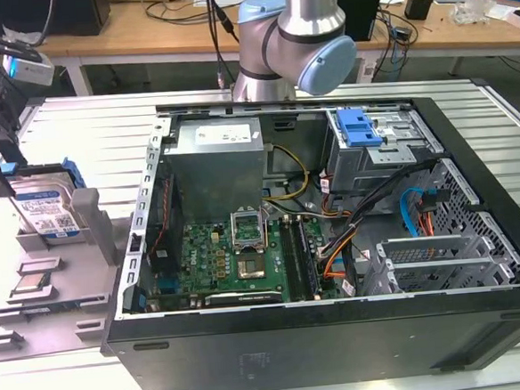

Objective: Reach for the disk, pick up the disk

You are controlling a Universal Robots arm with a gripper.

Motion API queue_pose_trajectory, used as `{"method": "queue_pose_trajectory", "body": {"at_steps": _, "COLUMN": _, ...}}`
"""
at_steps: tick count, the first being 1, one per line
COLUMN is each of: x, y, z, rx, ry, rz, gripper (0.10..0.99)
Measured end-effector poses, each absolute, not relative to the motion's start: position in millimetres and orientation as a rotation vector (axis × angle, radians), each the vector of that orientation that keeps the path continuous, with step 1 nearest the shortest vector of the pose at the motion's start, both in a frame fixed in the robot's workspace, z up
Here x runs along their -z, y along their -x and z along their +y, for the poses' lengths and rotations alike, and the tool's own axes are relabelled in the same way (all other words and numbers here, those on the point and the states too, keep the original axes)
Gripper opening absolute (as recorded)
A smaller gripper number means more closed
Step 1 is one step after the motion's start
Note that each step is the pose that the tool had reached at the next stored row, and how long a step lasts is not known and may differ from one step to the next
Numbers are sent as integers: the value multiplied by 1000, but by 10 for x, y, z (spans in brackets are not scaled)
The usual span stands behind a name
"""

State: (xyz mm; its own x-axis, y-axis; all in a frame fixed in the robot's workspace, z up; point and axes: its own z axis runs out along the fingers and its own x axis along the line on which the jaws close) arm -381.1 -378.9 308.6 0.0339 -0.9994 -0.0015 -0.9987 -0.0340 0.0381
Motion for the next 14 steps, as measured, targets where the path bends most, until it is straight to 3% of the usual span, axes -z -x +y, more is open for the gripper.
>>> {"method": "queue_pose_trajectory", "body": {"at_steps": 14, "x": -2880, "y": 3811, "z": -3789, "rx": 43, "ry": -2258, "rz": -2145, "gripper": 604}}
